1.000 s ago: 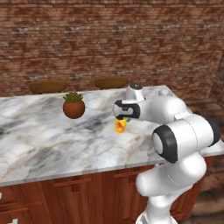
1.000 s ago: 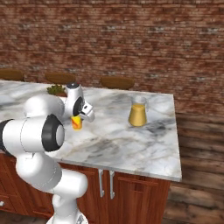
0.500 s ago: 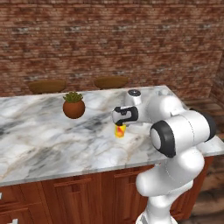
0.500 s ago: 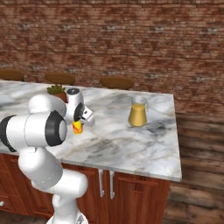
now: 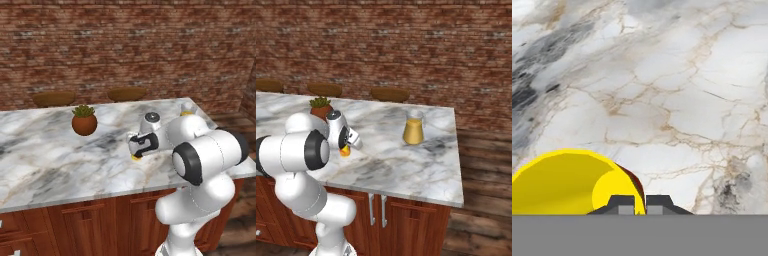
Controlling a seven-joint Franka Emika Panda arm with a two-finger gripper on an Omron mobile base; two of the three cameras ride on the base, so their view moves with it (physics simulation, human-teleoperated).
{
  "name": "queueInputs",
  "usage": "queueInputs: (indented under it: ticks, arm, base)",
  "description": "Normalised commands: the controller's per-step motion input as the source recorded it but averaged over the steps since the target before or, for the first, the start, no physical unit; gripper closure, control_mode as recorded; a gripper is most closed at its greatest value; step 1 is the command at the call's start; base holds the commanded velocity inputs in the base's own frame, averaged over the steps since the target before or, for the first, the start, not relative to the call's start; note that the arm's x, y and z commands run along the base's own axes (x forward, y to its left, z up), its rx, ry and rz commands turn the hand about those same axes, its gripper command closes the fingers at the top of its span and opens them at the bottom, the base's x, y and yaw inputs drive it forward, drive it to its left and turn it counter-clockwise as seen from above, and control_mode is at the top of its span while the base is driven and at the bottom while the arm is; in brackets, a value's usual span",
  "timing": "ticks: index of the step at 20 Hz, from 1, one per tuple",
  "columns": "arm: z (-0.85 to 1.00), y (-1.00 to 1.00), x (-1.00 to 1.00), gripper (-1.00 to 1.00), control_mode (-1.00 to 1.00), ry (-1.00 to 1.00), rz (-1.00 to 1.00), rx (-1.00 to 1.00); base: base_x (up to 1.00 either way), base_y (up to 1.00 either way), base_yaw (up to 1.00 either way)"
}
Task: Place the pitcher and cup on the dining counter for serving.
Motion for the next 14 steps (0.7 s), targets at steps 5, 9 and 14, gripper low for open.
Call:
queueInputs:
  ticks: [5, 9, 14]
  arm:
    - [-0.03, 0.00, 0.00, -1.00, -1.00, 0.00, 0.00, 0.00]
    - [0.14, 0.00, 0.00, -1.00, -1.00, 0.00, 0.00, 0.00]
    - [0.48, 0.00, 0.00, -1.00, -1.00, 0.00, -0.01, 0.00]
  base:
    - [0.00, 0.00, 0.00]
    - [0.00, 0.00, 0.00]
    - [0.00, 0.00, 0.00]
